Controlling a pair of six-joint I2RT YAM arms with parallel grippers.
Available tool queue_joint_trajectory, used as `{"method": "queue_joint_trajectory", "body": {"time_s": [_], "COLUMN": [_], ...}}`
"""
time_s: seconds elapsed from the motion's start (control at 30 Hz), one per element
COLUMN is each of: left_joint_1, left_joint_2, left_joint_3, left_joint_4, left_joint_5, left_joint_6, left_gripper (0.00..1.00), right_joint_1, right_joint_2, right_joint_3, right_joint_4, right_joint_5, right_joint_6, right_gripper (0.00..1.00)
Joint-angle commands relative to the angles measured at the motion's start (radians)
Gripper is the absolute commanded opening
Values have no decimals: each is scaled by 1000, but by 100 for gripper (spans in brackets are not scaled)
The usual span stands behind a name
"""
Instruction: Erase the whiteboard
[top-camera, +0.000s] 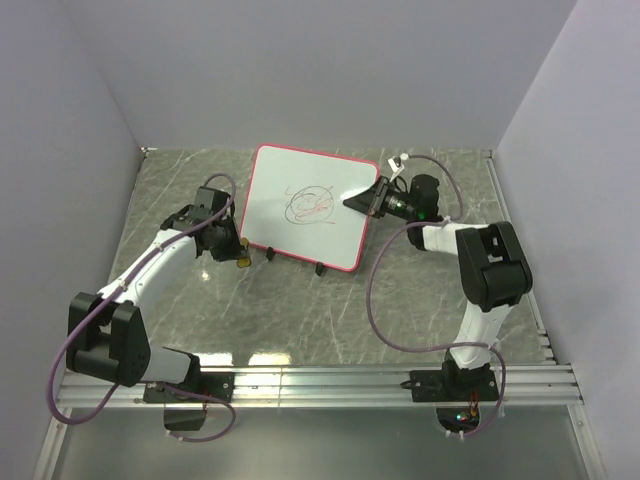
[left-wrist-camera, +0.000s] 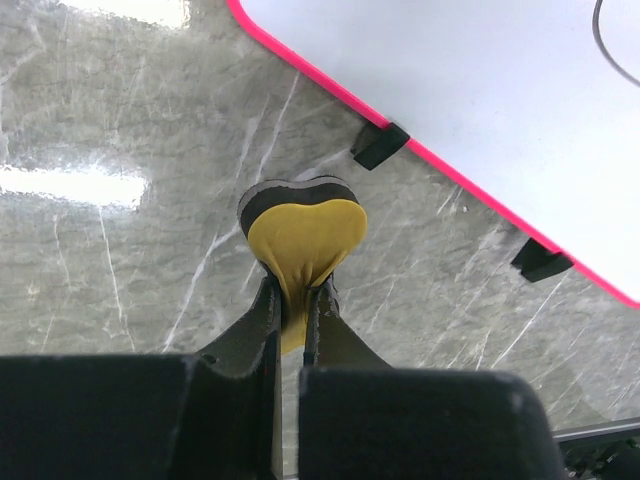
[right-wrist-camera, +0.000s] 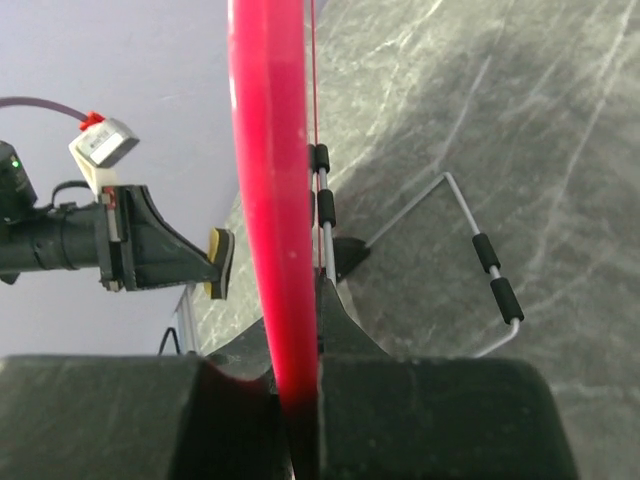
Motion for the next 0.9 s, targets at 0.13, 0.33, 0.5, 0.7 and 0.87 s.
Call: {"method": "queue_joint_trajectory", "body": {"time_s": [0.13,0.33,0.5,0.7,0.87], "left_joint_1": [-3,-3,-3,-3,-3], "left_joint_2": [-25,-28,-33,-68,-100], "left_joint_3": [-25,-58,-77,-109,-131], "left_joint_4": [67,119,152,165,175], "left_joint_5": [25,45,59,58,58], "left_joint_6": [35,45,49,55,52], "left_gripper": [0,0,0,0,0], "right_joint_1": [36,55,55,39,-13], "right_joint_2": [-95,-159,-188,-253,-302], "right_joint_3": [-194,-282,-297,-202,-90], "right_joint_4": [-280,-352,-415,-525,-603], "right_joint_5": [57,109,138,161,154], "right_joint_6": [-107,-132,-166,-208,-213], "right_gripper": [4,66,73,74,76]}}
